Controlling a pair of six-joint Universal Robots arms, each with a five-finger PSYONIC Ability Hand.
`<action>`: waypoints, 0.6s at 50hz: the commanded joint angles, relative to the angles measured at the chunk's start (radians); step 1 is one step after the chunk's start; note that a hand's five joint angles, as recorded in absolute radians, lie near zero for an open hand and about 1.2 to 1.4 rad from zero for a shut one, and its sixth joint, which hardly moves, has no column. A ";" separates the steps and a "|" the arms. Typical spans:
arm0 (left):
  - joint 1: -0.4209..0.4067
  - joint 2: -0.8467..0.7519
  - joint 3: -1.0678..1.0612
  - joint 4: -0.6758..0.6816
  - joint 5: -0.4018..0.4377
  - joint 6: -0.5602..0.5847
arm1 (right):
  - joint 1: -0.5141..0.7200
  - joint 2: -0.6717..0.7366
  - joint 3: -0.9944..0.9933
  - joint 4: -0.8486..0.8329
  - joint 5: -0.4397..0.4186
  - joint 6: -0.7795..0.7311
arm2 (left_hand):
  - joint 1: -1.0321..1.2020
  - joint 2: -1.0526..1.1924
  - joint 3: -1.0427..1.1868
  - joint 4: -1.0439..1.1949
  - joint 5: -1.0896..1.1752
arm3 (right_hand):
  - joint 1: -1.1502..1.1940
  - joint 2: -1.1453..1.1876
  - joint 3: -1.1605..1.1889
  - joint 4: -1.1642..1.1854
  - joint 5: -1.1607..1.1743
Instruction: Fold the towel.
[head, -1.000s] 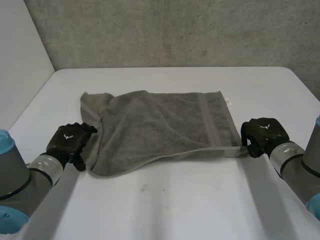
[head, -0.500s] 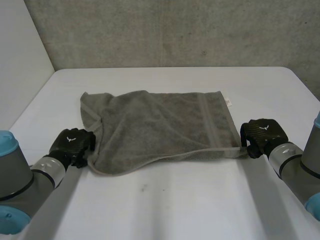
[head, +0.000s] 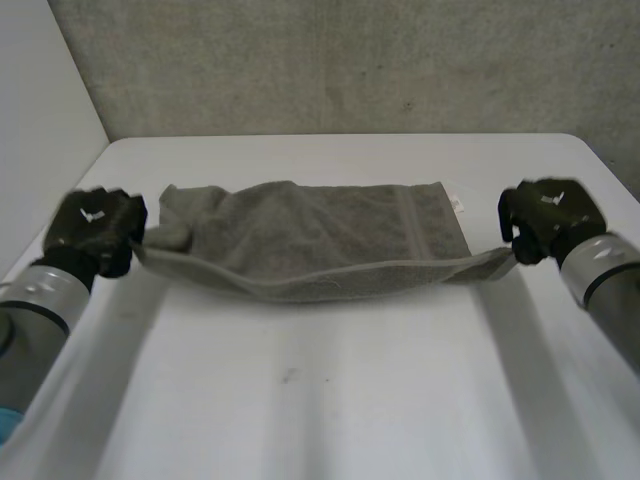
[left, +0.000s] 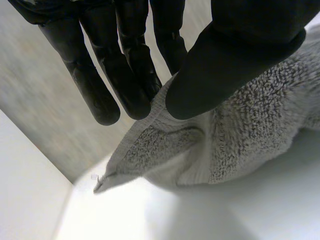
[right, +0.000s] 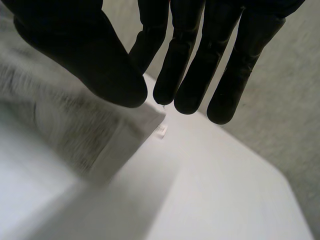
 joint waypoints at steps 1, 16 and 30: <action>-0.006 0.273 0.033 -0.184 -0.007 0.089 | 0.007 -0.127 -0.181 0.272 -0.005 -0.051 | 0.213 0.179 0.181 0.180 0.201 | 0.003 0.182 0.181 0.179 0.184; -0.020 0.242 0.296 -0.560 -0.098 0.264 | 0.018 -0.191 -0.372 0.513 -0.007 -0.131 | 0.213 0.179 0.181 0.180 0.201 | 0.003 0.182 0.181 0.179 0.184; -0.069 0.136 0.283 -0.594 -0.110 0.228 | 0.248 -0.043 -0.058 0.224 0.001 0.269 | 0.213 0.179 0.181 0.180 0.201 | -1.219 -1.040 -1.040 -1.043 -1.038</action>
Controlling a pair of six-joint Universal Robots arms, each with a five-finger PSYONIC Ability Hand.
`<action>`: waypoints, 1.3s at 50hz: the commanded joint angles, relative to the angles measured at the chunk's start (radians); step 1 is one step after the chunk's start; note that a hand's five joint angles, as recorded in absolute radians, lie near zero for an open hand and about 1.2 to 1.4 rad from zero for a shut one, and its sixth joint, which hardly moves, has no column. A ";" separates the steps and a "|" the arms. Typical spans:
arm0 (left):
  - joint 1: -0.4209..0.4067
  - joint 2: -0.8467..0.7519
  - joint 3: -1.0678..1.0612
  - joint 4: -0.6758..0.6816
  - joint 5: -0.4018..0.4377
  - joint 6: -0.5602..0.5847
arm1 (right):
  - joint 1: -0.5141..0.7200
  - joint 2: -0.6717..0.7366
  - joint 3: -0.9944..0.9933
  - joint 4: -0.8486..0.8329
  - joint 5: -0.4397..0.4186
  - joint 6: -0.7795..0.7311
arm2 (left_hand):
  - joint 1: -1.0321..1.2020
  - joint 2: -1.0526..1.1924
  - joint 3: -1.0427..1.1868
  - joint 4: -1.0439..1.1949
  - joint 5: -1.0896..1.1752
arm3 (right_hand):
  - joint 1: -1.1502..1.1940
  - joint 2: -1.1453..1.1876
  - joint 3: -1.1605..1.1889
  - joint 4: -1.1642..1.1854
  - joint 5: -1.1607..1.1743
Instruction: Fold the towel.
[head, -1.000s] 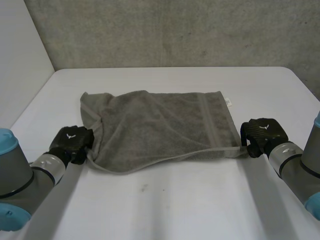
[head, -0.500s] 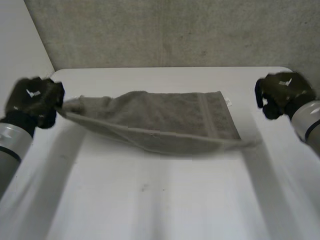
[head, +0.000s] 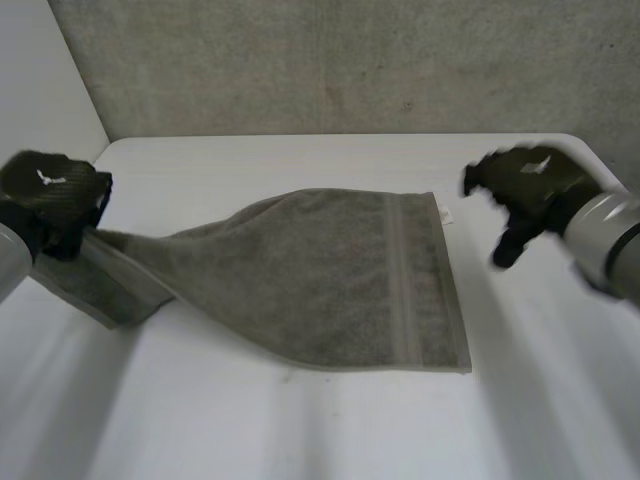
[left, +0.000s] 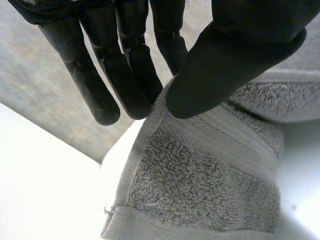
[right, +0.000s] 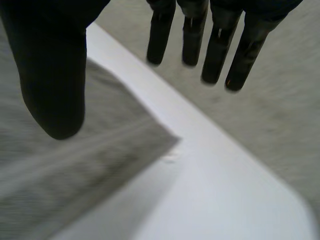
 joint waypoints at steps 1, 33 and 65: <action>-0.038 -0.021 0.016 0.006 0.002 -0.043 | 0.130 0.055 0.180 -0.240 -0.008 0.374 | 0.209 0.178 0.179 0.179 0.196 | -0.315 -0.263 -0.262 -0.271 -0.268; -0.070 -0.150 0.372 -0.173 -0.003 -0.399 | 0.475 0.553 -0.007 -0.484 0.114 0.684 | 0.209 0.178 0.179 0.179 0.196 | -0.315 -0.263 -0.262 -0.271 -0.268; -0.047 -0.182 0.380 -0.173 -0.030 -0.460 | 0.139 0.447 0.119 -0.555 0.255 0.539 | 0.209 0.178 0.179 0.179 0.196 | 0.377 0.429 0.429 0.420 0.423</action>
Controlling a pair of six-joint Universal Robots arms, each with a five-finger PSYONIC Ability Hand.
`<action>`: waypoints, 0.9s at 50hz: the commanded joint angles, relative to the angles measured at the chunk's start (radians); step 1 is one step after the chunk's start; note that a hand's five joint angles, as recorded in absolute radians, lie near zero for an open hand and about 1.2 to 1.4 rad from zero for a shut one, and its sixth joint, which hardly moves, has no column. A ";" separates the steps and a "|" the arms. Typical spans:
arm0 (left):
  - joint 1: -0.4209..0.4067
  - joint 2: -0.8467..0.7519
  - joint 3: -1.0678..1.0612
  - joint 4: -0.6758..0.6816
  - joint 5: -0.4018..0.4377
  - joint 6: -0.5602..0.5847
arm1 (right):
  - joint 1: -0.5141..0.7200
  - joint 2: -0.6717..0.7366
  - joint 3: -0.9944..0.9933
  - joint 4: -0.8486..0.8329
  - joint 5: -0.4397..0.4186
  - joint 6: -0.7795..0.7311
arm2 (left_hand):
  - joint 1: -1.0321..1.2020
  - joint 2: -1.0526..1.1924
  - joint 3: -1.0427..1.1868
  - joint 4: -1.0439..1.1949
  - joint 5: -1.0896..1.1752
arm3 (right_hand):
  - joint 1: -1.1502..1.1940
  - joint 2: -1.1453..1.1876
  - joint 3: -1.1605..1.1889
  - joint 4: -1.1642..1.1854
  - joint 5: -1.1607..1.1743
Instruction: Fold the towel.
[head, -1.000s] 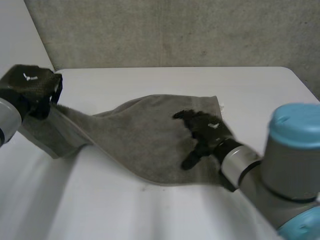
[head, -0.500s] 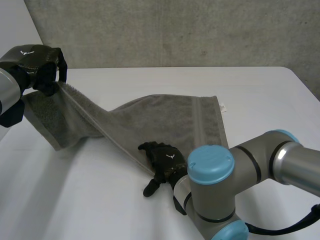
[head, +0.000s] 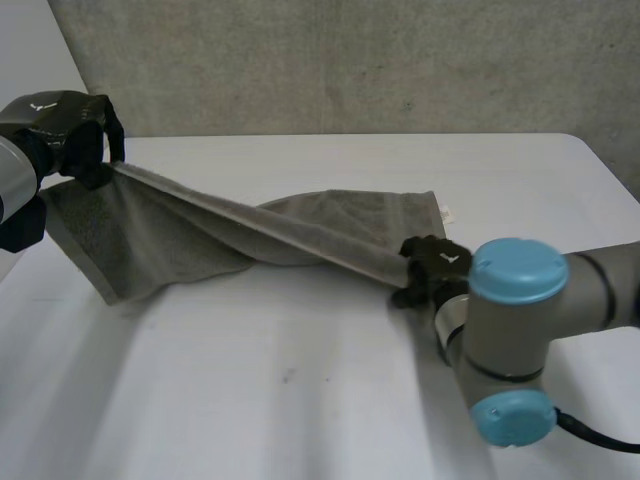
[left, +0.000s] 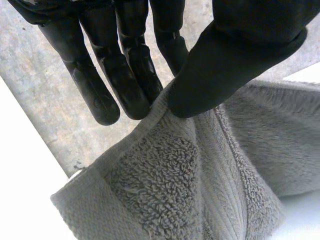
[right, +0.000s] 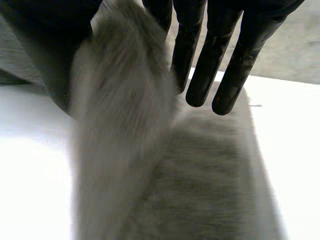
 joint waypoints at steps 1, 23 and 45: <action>0.002 0.000 -0.022 0.000 0.001 0.000 | -0.113 -0.024 0.055 0.006 -0.070 -0.040 | 0.209 0.178 0.179 0.179 0.196 | 0.037 0.148 0.144 0.144 0.152; 0.011 0.020 -0.171 -0.011 0.002 0.016 | -0.382 -0.403 0.056 0.225 -0.377 -0.342 | 0.209 0.178 0.179 0.179 0.196 | 0.538 0.649 0.645 0.646 0.654; 0.004 0.120 0.067 -0.183 0.004 0.104 | -0.401 -0.486 -0.458 0.801 -0.361 -0.817 | 0.209 0.178 0.179 0.179 0.196 | 0.538 0.649 0.645 0.646 0.654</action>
